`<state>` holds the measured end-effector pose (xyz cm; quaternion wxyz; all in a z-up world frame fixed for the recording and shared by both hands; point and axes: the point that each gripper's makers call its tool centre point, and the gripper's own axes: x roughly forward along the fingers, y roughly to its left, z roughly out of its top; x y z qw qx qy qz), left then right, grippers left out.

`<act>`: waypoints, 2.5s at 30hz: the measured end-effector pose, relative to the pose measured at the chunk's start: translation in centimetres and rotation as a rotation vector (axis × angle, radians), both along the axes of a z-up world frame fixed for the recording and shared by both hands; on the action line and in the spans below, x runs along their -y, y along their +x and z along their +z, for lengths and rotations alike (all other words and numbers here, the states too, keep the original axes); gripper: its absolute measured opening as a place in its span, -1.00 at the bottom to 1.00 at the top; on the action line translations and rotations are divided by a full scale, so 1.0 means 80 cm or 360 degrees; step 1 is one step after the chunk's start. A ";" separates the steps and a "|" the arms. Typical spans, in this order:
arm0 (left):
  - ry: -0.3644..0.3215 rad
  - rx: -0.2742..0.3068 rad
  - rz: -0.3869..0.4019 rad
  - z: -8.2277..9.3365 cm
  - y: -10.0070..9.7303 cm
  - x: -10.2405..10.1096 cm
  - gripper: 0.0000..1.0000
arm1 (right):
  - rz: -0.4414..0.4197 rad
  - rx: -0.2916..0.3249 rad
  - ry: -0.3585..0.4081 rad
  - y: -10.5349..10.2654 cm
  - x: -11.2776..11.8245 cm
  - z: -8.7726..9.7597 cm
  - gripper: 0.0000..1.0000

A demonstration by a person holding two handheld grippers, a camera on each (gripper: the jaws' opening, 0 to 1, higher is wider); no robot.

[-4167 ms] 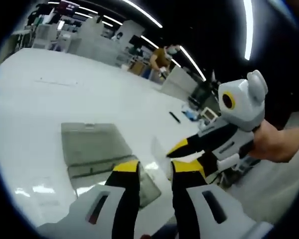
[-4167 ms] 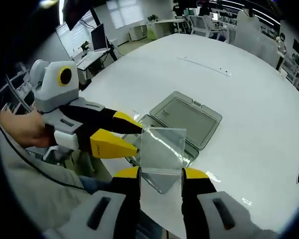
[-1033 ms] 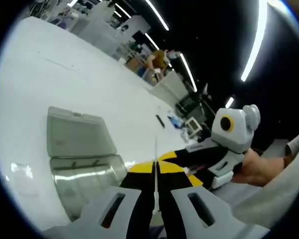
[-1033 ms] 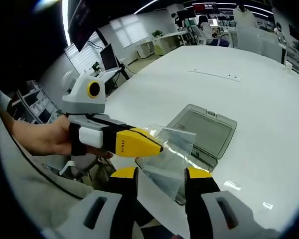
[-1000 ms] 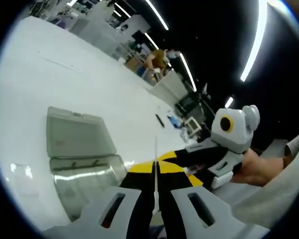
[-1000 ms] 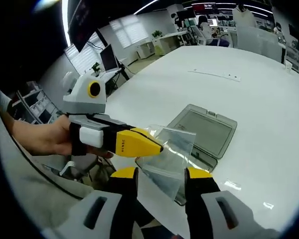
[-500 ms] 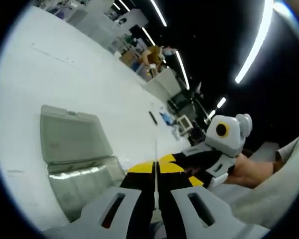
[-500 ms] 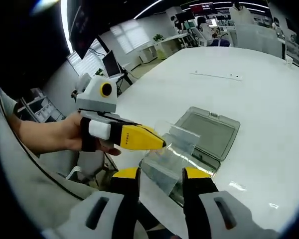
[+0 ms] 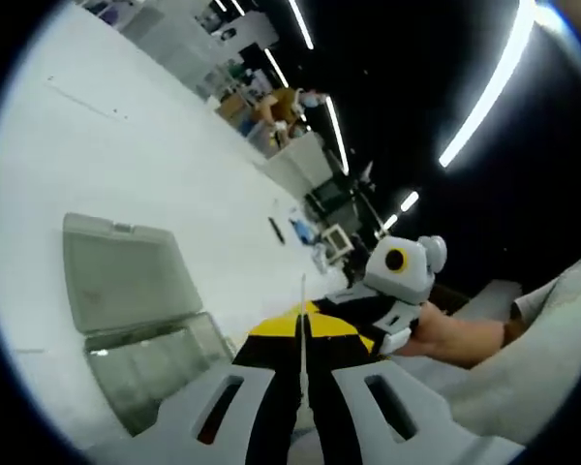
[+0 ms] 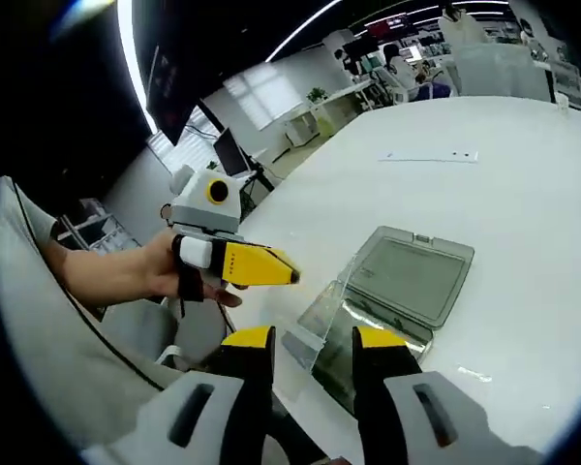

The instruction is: Insert the divider into the dual guide fixture by aligning both edges with the guide slots and pushing it downward to the bottom, including one-sided entry, uneven engagement, binding, and posture correction.

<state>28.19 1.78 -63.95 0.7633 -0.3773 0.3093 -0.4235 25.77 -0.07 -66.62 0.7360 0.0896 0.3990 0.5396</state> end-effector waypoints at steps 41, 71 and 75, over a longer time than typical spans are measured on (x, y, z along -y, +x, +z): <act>-0.0290 -0.0039 -0.0039 0.030 -0.006 -0.004 -1.00 | 0.0166 -0.0458 0.0630 -0.020 -0.018 0.050 -0.82; -0.0223 0.0016 -0.0219 0.034 -0.020 0.001 -0.92 | 0.0254 -0.0516 0.0655 -0.029 -0.014 0.059 -1.00; -0.0238 0.0010 -0.0257 0.036 -0.022 0.000 -1.00 | 0.0277 -0.0523 0.0634 -0.032 -0.016 0.058 -1.00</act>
